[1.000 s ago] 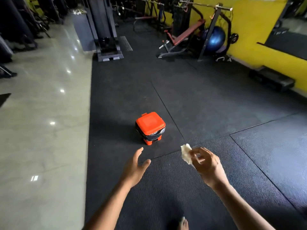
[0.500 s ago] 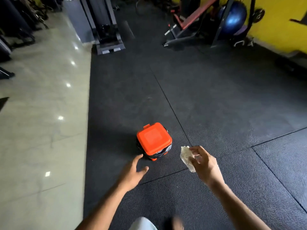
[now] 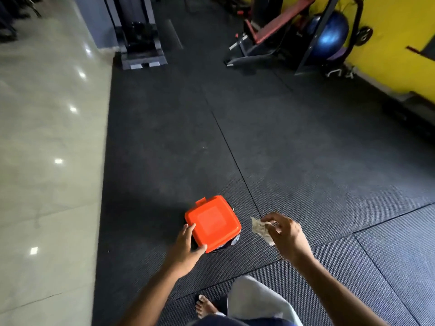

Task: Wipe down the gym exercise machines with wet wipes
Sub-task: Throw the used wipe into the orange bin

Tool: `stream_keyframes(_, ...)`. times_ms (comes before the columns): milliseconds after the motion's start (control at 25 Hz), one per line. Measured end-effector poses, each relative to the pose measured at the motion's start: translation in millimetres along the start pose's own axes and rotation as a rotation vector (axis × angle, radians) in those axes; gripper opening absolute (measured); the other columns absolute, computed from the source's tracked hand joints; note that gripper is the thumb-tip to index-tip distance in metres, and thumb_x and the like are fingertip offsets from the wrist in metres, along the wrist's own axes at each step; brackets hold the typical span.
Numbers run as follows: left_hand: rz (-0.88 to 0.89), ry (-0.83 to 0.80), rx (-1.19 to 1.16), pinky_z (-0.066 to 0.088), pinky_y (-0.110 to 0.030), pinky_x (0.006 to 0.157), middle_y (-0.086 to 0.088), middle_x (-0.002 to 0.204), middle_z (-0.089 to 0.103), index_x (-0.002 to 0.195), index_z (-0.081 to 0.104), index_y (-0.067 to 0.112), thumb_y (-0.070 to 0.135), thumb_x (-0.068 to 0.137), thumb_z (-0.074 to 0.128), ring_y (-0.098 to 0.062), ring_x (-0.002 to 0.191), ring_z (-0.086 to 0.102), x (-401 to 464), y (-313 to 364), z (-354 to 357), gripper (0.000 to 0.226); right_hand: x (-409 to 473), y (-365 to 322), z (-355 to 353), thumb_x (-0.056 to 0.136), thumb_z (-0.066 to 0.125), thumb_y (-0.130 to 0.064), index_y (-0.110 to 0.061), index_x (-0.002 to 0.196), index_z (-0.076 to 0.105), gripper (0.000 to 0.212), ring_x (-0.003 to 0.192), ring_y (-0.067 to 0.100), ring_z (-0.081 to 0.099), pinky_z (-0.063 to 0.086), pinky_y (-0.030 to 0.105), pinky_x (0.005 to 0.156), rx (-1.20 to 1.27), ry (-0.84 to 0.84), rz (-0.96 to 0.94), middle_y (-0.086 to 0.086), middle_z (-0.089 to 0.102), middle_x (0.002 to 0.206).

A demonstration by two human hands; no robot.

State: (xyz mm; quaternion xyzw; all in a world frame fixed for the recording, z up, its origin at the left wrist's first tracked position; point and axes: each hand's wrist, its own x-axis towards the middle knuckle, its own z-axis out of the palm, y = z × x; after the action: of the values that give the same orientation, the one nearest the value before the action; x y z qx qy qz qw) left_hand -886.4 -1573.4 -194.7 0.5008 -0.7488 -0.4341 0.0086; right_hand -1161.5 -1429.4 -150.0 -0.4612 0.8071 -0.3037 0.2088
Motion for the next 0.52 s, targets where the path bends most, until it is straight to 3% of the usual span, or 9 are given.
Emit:
stream_keyframes(240,-0.013,-0.035,-0.006,0.024,-0.029,0.12,-0.004,0.171,0.014,0.165,0.015,0.018,0.037,0.102,0.063,-0.019,0.156,0.022,51.9,0.5,-23.3,0.082,65.1,-5.2,30.8,0.095,0.065,-0.008,-0.023,0.089,0.073,0.018,0.084,-0.007,0.065,0.048,0.007,0.06,0.029,-0.024,0.047,-0.012,0.068,0.101)
stream_keyframes(440,-0.098,-0.096,0.033,0.023,-0.036,0.124,-0.003,0.173,0.013,0.165,0.015,0.022,0.045,0.1,0.063,-0.02,0.157,0.02,70.2,-13.5,-27.1,0.084,118.5,-10.2,64.6,0.09,0.064,-0.005,-0.023,0.093,0.076,0.021,0.089,0.008,0.067,0.056,0.025,0.075,0.024,-0.125,0.039,-0.008,0.067,0.103)
stream_keyframes(520,-0.118,-0.138,0.057,0.021,-0.034,0.124,-0.003,0.173,0.015,0.166,0.014,0.021,0.045,0.101,0.062,-0.019,0.157,0.02,78.4,-14.9,-26.5,0.084,131.7,-5.2,73.5,0.09,0.066,-0.009,-0.021,0.1,0.077,0.018,0.091,0.01,0.066,0.054,0.024,0.079,-0.01,-0.192,0.04,-0.008,0.063,0.107)
